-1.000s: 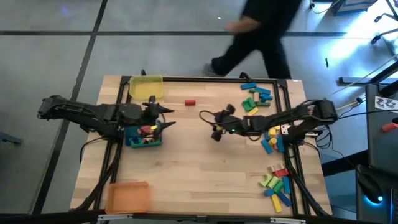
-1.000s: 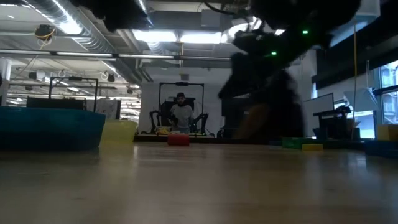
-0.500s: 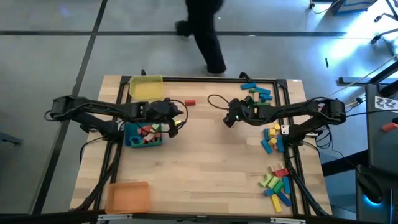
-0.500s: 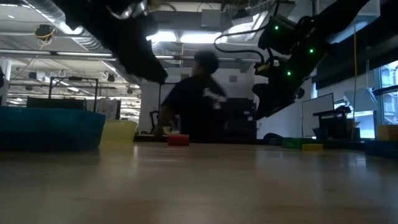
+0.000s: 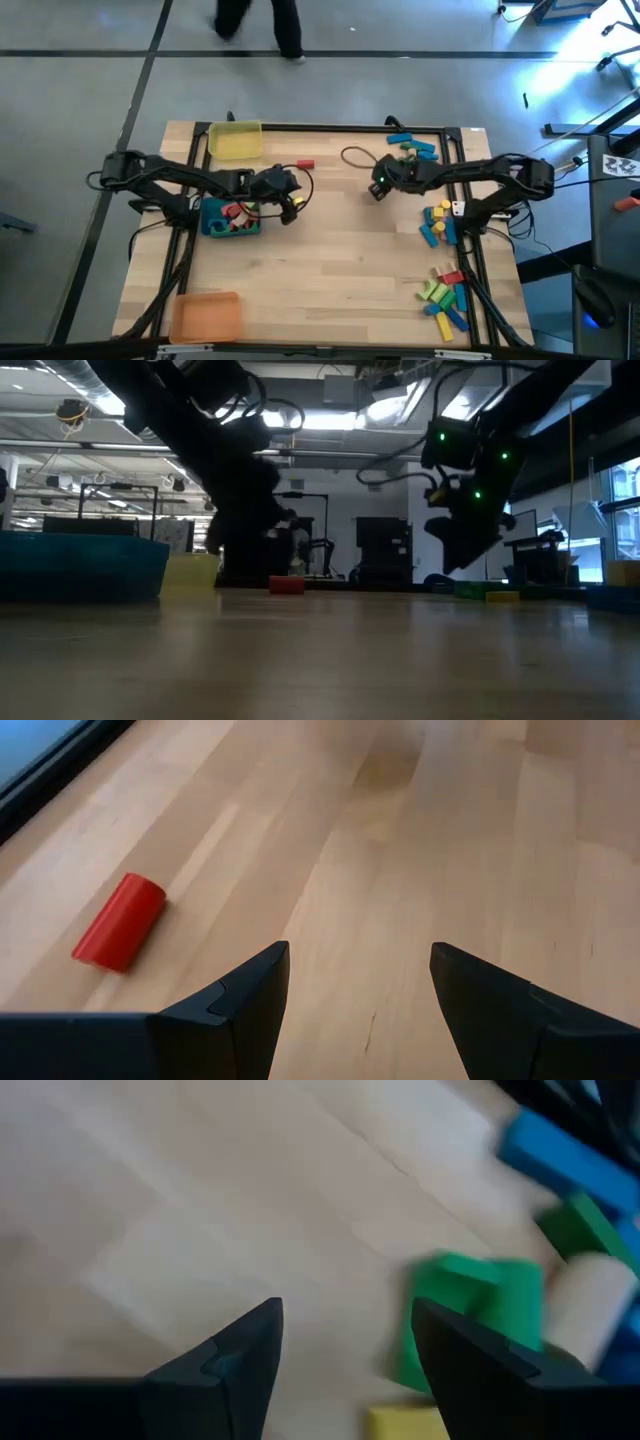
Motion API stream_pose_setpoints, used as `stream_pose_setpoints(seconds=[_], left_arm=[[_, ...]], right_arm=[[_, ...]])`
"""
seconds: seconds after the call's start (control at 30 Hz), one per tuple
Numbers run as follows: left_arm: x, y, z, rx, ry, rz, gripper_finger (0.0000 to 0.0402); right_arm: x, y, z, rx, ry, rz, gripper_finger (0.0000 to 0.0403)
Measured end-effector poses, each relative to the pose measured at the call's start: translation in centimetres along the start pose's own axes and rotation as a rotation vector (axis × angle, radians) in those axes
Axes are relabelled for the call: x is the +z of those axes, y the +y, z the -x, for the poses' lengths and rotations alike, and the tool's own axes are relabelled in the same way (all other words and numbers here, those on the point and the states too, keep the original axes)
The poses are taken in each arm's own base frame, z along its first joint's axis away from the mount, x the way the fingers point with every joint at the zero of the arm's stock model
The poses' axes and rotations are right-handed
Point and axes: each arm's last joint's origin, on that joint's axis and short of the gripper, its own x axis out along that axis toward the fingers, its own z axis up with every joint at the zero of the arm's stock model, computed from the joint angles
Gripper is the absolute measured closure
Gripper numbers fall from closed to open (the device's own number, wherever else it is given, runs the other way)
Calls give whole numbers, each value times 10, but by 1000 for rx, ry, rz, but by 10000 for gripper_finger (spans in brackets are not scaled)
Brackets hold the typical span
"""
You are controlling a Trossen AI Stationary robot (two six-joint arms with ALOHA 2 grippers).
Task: Sort blocks by size
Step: Put the green arch block into the blue bin
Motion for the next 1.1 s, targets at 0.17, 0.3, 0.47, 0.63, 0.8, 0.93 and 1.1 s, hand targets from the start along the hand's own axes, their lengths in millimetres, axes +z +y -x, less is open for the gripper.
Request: stream_pose_setpoints(seconds=[0.17, 0.3, 0.47, 0.63, 0.8, 0.93, 1.1], left_arm=[[2, -1, -4, -5, -28, 19, 174], [1, -1, -4, -4, -23, 22, 174], [1, -1, -4, -4, -23, 24, 174], [1, -3, -4, -8, -23, 8, 174], [1, -4, -4, -13, -24, -14, 174], [0, -6, -3, -18, -24, -17, 174], [0, -11, -2, -33, -24, -29, 174]], right_arm=[[7, -22, -11, 11, 70, -49, 178], [9, -34, -16, 26, 116, -61, 196], [4, -43, -23, 4, 136, -60, 269], [-4, -45, -29, -63, 87, -10, 356], [-11, -45, -34, -56, 66, -8, 395], [-13, -43, -36, 22, 69, -27, 378], [-12, -37, -34, 124, 69, -28, 382]])
